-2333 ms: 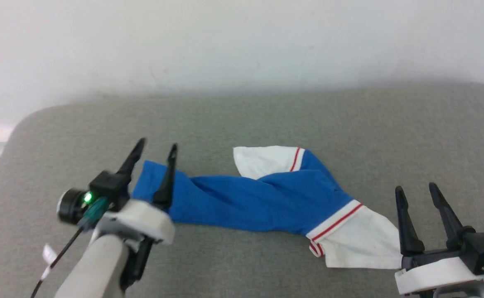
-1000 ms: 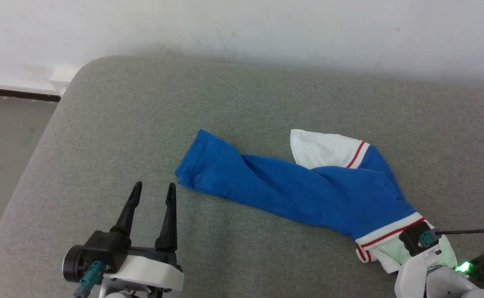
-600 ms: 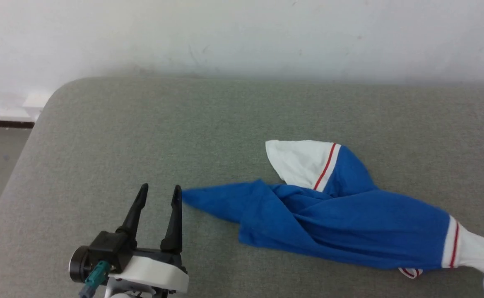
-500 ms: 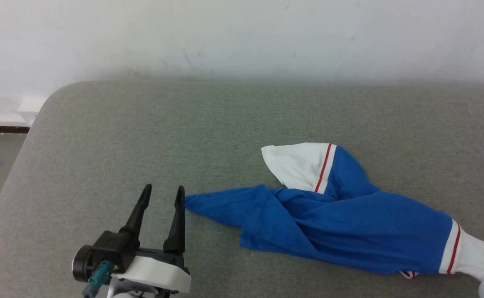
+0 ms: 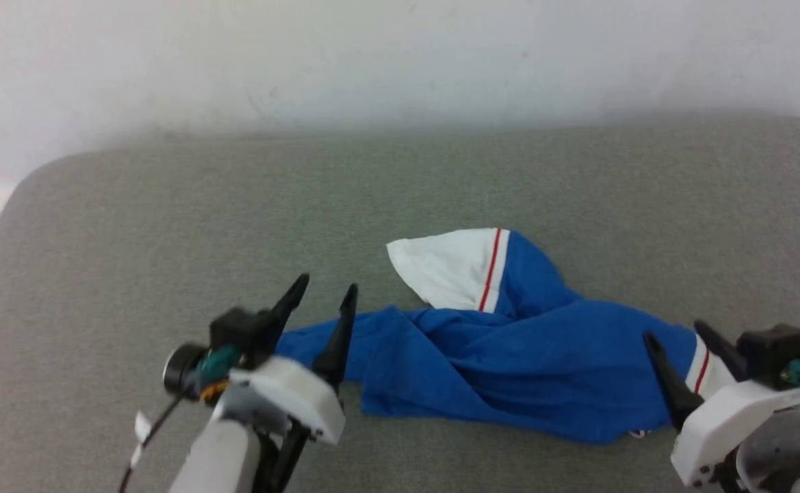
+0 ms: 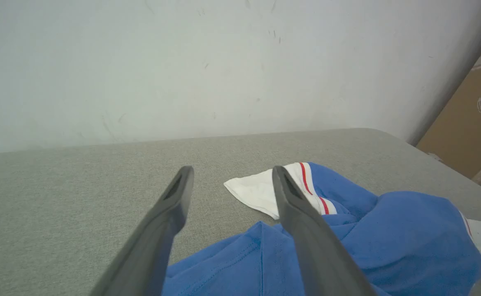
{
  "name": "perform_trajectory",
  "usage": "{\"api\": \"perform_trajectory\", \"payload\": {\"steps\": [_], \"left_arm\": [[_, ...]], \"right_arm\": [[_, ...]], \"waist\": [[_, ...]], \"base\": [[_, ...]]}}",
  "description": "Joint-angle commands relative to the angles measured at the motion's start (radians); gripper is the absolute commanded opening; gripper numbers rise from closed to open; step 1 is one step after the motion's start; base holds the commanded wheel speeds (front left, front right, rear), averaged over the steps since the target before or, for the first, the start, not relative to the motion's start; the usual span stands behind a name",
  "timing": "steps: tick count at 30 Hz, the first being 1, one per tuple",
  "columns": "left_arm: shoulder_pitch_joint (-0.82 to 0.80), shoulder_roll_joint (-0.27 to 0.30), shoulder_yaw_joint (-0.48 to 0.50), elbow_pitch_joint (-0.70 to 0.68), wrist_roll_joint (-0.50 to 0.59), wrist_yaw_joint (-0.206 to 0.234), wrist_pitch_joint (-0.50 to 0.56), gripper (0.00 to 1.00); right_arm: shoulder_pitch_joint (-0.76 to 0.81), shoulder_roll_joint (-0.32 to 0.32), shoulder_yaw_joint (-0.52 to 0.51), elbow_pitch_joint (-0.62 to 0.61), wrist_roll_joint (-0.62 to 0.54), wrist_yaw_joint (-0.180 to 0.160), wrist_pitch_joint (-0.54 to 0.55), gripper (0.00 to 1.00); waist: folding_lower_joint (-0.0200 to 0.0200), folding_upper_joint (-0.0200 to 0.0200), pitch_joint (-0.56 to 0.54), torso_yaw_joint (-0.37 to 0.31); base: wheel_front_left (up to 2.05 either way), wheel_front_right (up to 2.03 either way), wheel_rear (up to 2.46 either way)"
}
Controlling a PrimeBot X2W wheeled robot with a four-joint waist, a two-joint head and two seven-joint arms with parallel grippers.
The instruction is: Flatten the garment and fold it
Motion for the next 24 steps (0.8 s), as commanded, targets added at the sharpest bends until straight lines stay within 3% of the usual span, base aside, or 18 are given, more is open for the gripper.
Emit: {"api": "perform_trajectory", "payload": {"steps": [1, 7, 9, 16, 20, 24], "left_arm": [[-0.064, 0.024, -0.021, 0.013, -0.014, -0.014, 0.056, 1.0], [-0.323, 0.122, -0.136, 0.089, -0.115, -0.031, 0.317, 1.0], [-0.414, 0.179, -0.204, 0.124, -0.175, -0.031, 0.416, 1.0], [-0.652, 0.35, -0.382, 0.297, -0.363, -0.032, 0.714, 1.0], [-0.721, 0.383, -0.432, 0.37, -0.468, -0.032, 0.829, 1.0], [-0.767, 0.41, -0.476, 0.407, -0.513, -0.032, 0.868, 1.0]], "right_arm": [[-0.026, 0.022, -0.004, -0.022, 0.005, -0.002, -0.048, 1.0], [-0.073, 0.082, -0.028, -0.004, -0.018, -0.002, -0.266, 1.0], [-0.087, 0.099, -0.033, 0.021, -0.021, -0.002, -0.326, 1.0], [-0.131, 0.125, -0.023, 0.129, -0.02, -0.002, -0.44, 1.0], [-0.149, 0.128, -0.016, 0.175, -0.019, -0.002, -0.475, 1.0], [-0.166, 0.129, -0.006, 0.214, 0.009, -0.002, -0.508, 1.0]], "waist": [[0.0, -0.0001, 0.046, -0.052], [0.0, -0.0001, 0.138, -0.144], [0.0, -0.0001, 0.172, -0.178], [0.0, -0.0001, 0.251, -0.288], [0.0, -0.0001, 0.283, -0.324], [0.0, -0.0001, 0.302, -0.35]], "base": [[0.0, 0.0, 0.0], [0.0, 0.0, 0.0], [0.0, 0.0, 0.0], [0.0, 0.0, 0.0], [0.0, 0.0, 0.0], [0.0, 0.0, 0.0]]}}
